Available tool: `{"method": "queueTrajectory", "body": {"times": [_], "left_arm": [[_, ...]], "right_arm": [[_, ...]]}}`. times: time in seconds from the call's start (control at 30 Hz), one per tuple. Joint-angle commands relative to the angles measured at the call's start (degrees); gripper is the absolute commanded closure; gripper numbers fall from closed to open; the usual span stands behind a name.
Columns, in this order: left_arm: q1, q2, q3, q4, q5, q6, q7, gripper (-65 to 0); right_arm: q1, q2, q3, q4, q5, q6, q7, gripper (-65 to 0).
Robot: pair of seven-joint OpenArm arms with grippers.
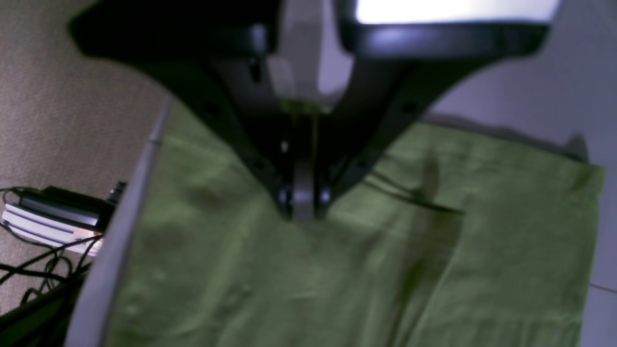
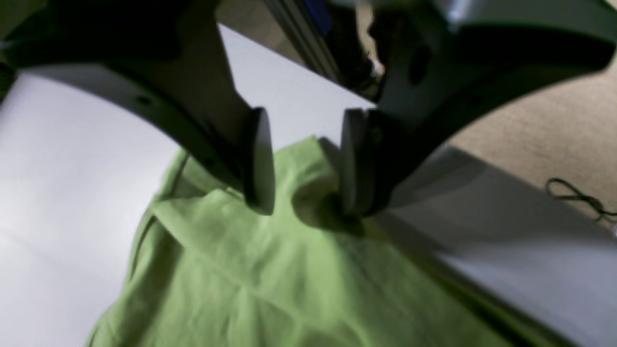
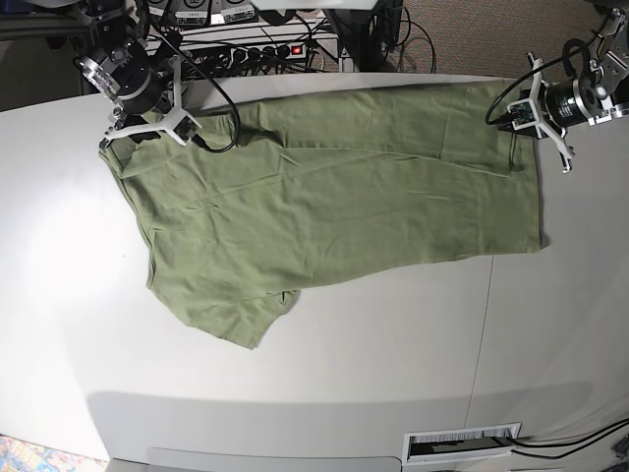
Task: Fold the T-shirt properly
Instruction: 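Grasp the sleeve nearest the right gripper and drag it inward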
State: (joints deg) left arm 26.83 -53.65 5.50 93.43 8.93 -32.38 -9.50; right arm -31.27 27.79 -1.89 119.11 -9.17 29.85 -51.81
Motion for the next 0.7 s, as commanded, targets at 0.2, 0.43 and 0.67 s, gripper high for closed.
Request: {"method": "queueTrajectory", "body": {"times": [0.2, 0.43, 0.67], "left_arm": [[0.5, -0.9, 0.0, -0.3, 3.1, -0.2, 4.5, 0.0], [0.5, -0.8, 0.0, -0.3, 3.1, -0.2, 4.5, 0.0], [0.5, -0.6, 0.0, -0.3, 3.1, -0.2, 4.3, 0.0]], "right_arm": [[0.8, 0.8, 0.3, 0.8, -0.7, -0.5, 1.4, 0.0], [1.3, 0.7, 0.3, 0.9, -0.7, -0.6, 6.1, 0.0], [6.6, 0.3, 0.3, 0.9, -0.7, -0.8, 6.3, 0.0]]}}
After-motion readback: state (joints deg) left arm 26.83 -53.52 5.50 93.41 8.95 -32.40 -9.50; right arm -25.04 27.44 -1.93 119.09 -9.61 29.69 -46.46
